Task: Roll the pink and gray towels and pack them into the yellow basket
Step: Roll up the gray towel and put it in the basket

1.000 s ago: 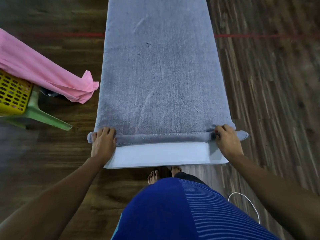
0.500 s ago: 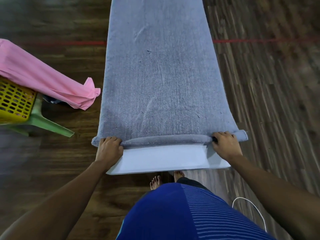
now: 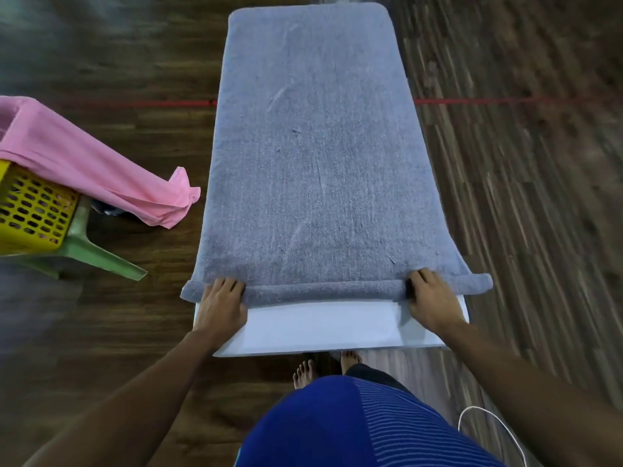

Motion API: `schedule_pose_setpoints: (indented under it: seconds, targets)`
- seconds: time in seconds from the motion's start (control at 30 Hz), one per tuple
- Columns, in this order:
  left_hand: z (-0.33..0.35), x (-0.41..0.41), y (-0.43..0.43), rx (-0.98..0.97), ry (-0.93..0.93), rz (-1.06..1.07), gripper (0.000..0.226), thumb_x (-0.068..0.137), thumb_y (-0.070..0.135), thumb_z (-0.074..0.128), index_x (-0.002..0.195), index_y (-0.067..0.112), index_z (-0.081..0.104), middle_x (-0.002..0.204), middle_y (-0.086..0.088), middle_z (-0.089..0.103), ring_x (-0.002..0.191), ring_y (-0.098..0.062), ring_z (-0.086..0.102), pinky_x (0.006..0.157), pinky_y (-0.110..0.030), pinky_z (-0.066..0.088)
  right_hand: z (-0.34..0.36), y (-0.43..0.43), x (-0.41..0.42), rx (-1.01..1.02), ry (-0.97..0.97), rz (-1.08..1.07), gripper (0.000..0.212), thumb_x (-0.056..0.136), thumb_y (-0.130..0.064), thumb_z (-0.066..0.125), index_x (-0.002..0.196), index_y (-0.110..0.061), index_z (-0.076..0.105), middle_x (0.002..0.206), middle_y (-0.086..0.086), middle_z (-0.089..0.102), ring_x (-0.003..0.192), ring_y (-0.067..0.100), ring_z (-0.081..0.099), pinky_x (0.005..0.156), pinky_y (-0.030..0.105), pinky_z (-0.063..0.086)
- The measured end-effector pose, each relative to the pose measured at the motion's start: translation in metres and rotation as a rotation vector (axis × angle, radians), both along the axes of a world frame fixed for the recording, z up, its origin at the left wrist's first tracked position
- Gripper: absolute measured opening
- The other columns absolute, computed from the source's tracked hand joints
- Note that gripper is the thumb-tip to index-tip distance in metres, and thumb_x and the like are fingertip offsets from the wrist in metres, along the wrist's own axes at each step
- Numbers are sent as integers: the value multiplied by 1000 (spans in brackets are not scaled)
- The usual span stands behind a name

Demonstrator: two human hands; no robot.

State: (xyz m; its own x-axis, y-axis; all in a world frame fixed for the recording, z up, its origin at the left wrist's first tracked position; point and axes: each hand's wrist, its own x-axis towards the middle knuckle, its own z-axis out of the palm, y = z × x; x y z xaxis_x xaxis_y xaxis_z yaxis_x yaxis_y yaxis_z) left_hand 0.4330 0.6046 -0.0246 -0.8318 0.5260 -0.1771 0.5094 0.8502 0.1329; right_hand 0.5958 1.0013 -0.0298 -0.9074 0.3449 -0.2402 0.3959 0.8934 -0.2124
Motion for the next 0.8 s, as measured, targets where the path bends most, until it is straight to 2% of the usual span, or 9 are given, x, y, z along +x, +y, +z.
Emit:
schedule_pose_setpoints:
  seconds: [0.1,0.17,0.27,0.4,0.47,0.53,0.57,0.67,0.8]
  targets:
    - [-2,3,-4,-100,-28,-46,41,63,14,74,102,10,63,96,-8,62,87,-30,57,77,-45,50,-5,-3,3,5,-5,27,41,62,3,71,100,-6,60,99,13,60,91,36,57,74,46,49]
    - [-2,1,-4,-99,-32,-29,34,67,12,73,101,9,65,95,-9,65,87,-30,59,78,-43,50,-5,1,1,6,-4,11,35,66,3,70,99,-7,63,96,12,62,91,37,58,74,45,48]
    - [1,-6,0,-62,-65,28,12,81,14,61,92,13,67,91,-5,67,87,-26,59,84,-41,47,5,4,-8,8,-70,3,28,76,-7,64,103,-9,67,100,11,67,98,36,57,84,45,46]
    - [8,-13,6,-49,-118,86,19,89,23,46,78,20,61,84,0,67,75,-16,54,91,-38,43,19,11,-24,45,-243,21,29,91,-26,50,114,-18,64,117,7,64,115,28,50,97,41,35]
    - [9,-20,6,-33,-155,131,16,90,22,45,81,19,57,84,-3,67,74,-19,57,89,-40,44,19,15,-28,37,-258,2,28,92,-29,49,115,-19,63,121,6,59,117,27,47,98,42,33]
    - [6,-24,4,-10,-88,149,9,88,18,52,94,15,59,91,-7,65,81,-26,59,85,-42,44,16,18,-28,88,-138,-29,27,87,-24,59,111,-15,63,116,10,55,109,32,47,92,45,37]
    - [5,-26,3,-23,-21,135,14,85,16,59,98,12,60,94,-9,63,85,-29,58,83,-44,44,14,19,-28,102,-82,-46,25,83,-19,63,107,-10,62,109,13,55,102,35,49,86,47,41]
    - [4,-25,8,26,42,64,21,77,5,66,97,9,61,93,-11,60,87,-32,55,78,-45,44,13,16,-29,39,-8,-58,18,79,-6,63,96,-4,61,96,15,56,90,38,52,74,50,47]
    - [-2,-11,15,16,-6,-12,36,64,8,71,99,10,62,94,-8,60,87,-29,56,77,-44,50,7,10,-21,48,-55,19,41,61,-1,69,100,-7,60,98,12,58,89,37,55,70,45,45]
